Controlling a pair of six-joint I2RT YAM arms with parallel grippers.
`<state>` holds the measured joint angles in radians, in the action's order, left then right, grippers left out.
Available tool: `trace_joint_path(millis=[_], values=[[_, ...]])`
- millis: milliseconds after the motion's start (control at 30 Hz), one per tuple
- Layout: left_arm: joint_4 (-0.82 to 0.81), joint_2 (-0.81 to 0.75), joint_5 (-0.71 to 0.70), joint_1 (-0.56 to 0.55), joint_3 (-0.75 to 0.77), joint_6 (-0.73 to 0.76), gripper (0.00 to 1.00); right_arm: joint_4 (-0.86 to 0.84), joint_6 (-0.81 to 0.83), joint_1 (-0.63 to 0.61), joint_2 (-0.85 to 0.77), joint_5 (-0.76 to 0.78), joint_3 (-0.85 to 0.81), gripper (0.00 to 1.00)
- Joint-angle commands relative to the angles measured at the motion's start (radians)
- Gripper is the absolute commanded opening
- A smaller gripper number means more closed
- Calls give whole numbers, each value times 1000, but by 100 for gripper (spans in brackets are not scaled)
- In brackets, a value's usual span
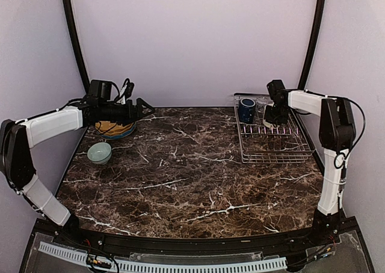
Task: Unload the mixed dishes from the dish rack
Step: Grab the cup from the dish rack, then pass from the right arm to the left
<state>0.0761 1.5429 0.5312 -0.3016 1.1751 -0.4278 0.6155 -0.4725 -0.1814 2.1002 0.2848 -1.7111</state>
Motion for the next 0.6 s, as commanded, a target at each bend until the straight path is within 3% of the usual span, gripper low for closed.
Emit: trace_joint_path(millis=[0,400,567], values=[[1,6,17,2,16,-7,98,-67,-11,8,-47,-1,-33,0],[-2,11,30,2,15,-15,97,-159,-8,8,-253,-34,89,0],[-2,17,40,2,19,-18,97,-258,-6,8,-370,-130,204,0]])
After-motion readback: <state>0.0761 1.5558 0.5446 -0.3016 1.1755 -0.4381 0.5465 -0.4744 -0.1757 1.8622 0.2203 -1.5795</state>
